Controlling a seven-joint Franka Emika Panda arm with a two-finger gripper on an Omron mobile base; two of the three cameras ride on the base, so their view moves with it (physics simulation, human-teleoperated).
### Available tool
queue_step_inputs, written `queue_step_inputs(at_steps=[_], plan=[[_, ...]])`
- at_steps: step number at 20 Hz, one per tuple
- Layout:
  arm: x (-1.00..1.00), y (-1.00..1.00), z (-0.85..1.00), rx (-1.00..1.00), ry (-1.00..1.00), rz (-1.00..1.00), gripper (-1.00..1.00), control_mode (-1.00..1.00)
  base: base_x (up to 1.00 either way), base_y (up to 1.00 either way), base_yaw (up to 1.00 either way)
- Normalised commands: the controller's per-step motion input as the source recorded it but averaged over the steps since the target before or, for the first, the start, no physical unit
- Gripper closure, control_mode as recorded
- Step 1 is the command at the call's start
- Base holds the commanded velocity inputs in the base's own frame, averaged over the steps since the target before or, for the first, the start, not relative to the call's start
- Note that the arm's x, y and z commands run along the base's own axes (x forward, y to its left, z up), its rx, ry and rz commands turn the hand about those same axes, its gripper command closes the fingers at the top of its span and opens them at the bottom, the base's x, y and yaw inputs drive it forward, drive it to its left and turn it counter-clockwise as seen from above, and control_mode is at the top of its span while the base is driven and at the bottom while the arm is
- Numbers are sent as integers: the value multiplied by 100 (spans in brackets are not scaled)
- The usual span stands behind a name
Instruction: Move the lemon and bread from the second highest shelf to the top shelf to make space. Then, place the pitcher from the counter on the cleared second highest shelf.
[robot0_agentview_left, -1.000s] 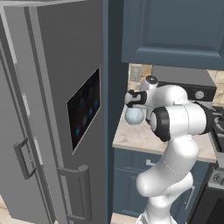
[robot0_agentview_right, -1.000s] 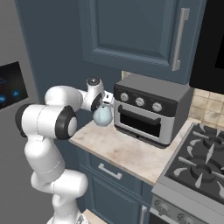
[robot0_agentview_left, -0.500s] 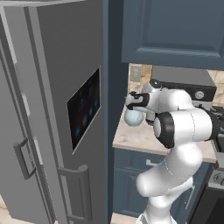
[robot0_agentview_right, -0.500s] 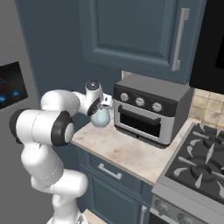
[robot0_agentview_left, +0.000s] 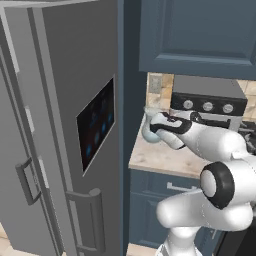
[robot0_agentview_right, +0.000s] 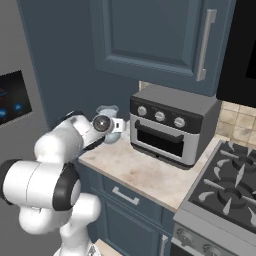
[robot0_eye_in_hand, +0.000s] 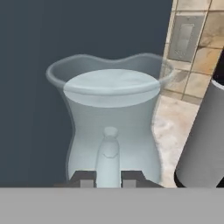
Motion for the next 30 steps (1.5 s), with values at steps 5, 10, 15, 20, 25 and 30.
queue_step_inputs(at_steps=[5, 10, 15, 20, 25, 30], plan=[[-63, 0, 95, -5, -5, 4, 100, -100, 0, 0, 0], [-77, 2, 81, -8, 0, 3, 100, -100, 0, 0, 0], [-69, 2, 100, 0, 1, 4, 100, -100, 0, 0, 0], [-53, 0, 98, 1, 16, 2, 100, -100, 0, 0, 0], [-50, 9, 25, 2, 27, 6, 100, -100, 0, 0, 0], [-71, 5, 0, 8, 8, 9, 100, -100, 0, 0, 0]])
